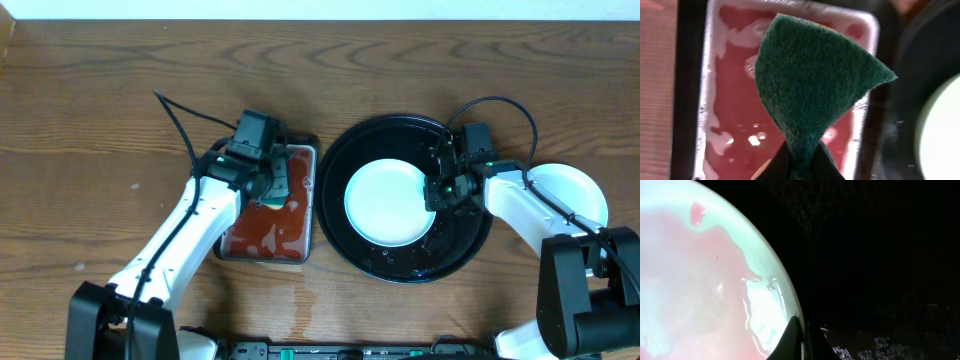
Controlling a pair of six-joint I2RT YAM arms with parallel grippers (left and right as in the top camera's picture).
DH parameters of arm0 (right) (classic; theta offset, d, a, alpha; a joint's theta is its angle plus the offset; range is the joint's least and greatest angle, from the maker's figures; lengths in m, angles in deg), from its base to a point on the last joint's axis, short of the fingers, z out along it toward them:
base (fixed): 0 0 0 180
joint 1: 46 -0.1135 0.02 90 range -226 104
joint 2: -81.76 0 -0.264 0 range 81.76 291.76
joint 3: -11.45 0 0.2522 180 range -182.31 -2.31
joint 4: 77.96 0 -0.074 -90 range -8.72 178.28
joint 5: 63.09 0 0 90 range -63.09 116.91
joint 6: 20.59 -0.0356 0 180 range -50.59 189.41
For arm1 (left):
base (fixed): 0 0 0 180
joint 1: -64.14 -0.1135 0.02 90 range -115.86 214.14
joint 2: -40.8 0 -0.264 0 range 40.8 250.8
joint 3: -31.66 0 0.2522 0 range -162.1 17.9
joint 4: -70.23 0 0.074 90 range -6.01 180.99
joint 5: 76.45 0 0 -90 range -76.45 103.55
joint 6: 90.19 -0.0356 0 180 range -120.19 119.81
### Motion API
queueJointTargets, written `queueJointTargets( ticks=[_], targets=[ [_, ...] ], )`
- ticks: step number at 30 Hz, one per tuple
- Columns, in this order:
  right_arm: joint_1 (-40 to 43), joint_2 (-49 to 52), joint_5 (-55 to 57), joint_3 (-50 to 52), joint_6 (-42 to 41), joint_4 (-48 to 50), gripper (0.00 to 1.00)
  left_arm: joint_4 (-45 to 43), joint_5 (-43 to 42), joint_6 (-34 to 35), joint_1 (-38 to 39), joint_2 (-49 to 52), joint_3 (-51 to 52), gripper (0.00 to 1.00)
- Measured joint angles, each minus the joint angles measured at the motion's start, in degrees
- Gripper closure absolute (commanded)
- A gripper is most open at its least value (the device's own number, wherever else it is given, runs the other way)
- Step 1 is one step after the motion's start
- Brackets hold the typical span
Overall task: Clean dirty plates on tray and stack at the side
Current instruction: 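Return the sponge to the basin with the left gripper, then lift the pale green plate upright off the tray with the right gripper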
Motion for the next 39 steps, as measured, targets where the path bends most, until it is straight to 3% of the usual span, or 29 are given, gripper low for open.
queueJointTargets(
  ticks=[10,13,16,19,30,39],
  targets=[
    [0.0,0.0,0.0,0.0,0.0,0.0,0.99,-4.07,0.0,-2.1,-0.87,7.98,2.08,0.92],
    [0.0,0.0,0.0,0.0,0.0,0.0,0.99,-5.33,0.02,-2.34,-0.85,10.71,2.1,0.77],
    [0.0,0.0,0.0,0.0,0.0,0.0,0.99,-5.88,0.0,-2.73,-0.87,11.45,2.1,0.46],
    [0.0,0.0,0.0,0.0,0.0,0.0,0.99,-5.97,0.04,-2.91,-0.9,11.23,2.1,0.27],
    [0.0,0.0,-0.24,0.02,0.0,0.09,0.99,1.77,0.02,-2.71,-0.92,-1.46,2.1,0.21],
    [0.39,0.0,-2.71,0.26,0.7,0.74,0.99,8.61,0.02,-2.71,-0.92,-2.45,2.1,0.21]
  ],
)
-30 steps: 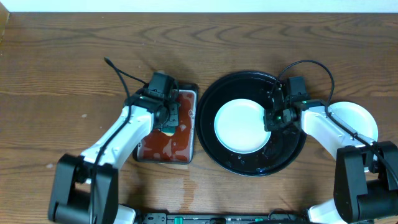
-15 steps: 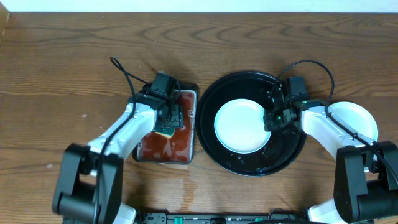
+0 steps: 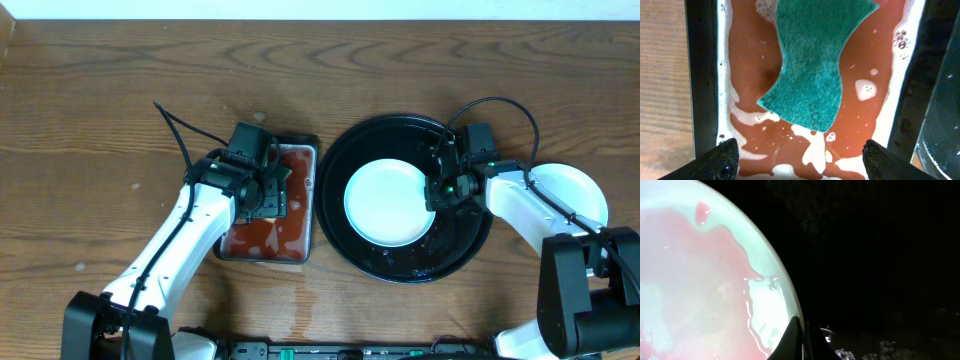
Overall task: Clean dirty plates on tray and stack at the side
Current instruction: 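Lift the pale green plate upright off the tray with the right gripper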
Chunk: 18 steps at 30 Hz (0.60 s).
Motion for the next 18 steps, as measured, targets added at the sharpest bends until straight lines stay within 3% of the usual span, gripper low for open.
queueJointTargets(
  ticks=[7,18],
  targets=[
    [0.0,-1.38,-3.19,0.02,0.44,-0.13,0.99,1.73,0.0,0.0,0.0,0.02,0.0,0.2],
    [-0.39,-19.06,1.25,0.02,0.68,-0.87,0.99,1.7,0.0,-0.02,0.0,0.02,0.0,0.2]
  ],
)
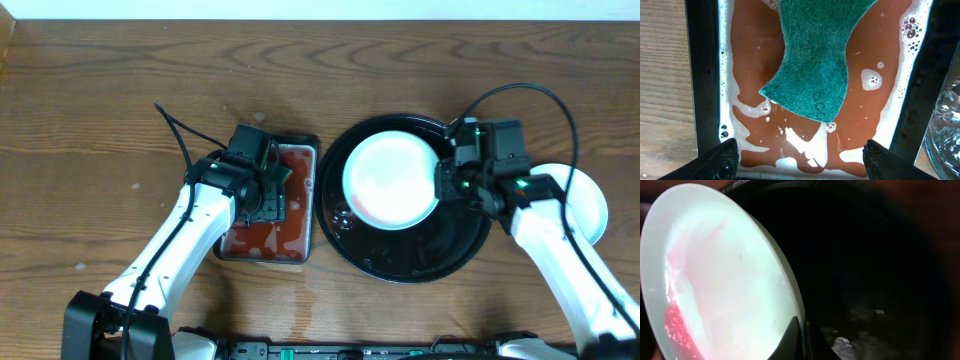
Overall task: Clean dirty plates on tray and stack at the side
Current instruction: 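Lift the pale green plate upright off the tray with the right gripper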
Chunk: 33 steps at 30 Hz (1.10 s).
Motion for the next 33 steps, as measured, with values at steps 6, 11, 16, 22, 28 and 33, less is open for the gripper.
queueJointTargets(
  ticks=[6,11,16,22,28,33],
  targets=[
    [-3.74,-6.16,13.14,0.0,0.15,-1.86,0.99,-0.04,-0.02,0.02,0.0,0.0,0.11,0.2],
    [-8.76,-7.54,24.59,0.0,0.2,-1.92,0.99,-0.09,-0.02,0.02,0.0,0.0,0.15,0.2],
    [-15.45,-7.54,36.48,0.0,0.72,-1.64,0.99,-0.24,0.0,0.0,0.0,0.0,0.15,0.2],
    [-24.26,-7.54,47.78,0.0,3.56,-0.74,0.99,-1.51,0.0,0.02,0.0,0.02,0.22,0.2],
    [-32.81,-7.54,59.23,0.0,7.61,-0.22,0.99,-1.77,0.0,0.0,0.0,0.04,0.22,0.2],
    [-38.25,-7.54,68.37,0.0,11.89,1.77,0.99,-1.77,0.0,0.0,0.0,0.04,0.22,0.2]
  ],
)
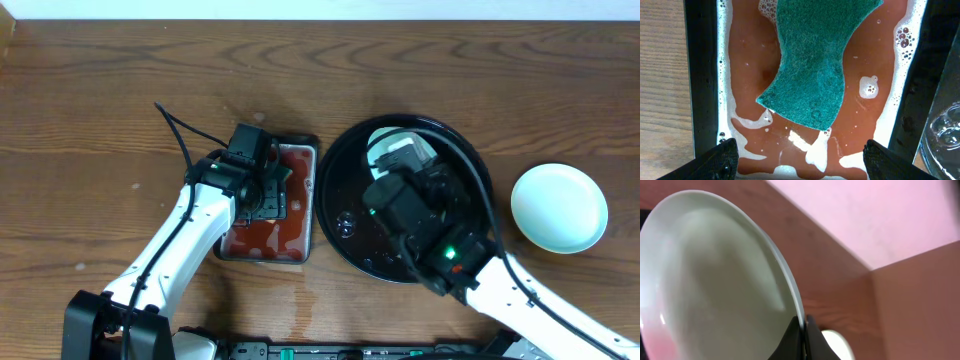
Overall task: Clean dirty plates on tray and stack at the side
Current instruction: 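Lift the pale green plate upright off the tray with the right gripper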
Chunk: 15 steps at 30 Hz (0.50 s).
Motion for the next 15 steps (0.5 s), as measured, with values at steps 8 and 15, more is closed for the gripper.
queueJointTargets(
  ticks=[8,15],
  targets=[
    [-4.94,0.0,12.33,0.0,7.15,5.51,0.99,-0.02,0.0,0.02,0.0,0.02,0.0,0.2],
    [-6.01,0.0,17.53,0.0,10.93,7.21,0.99,-0.02,0.0,0.0,0.0,0.0,0.0,0.2]
  ],
)
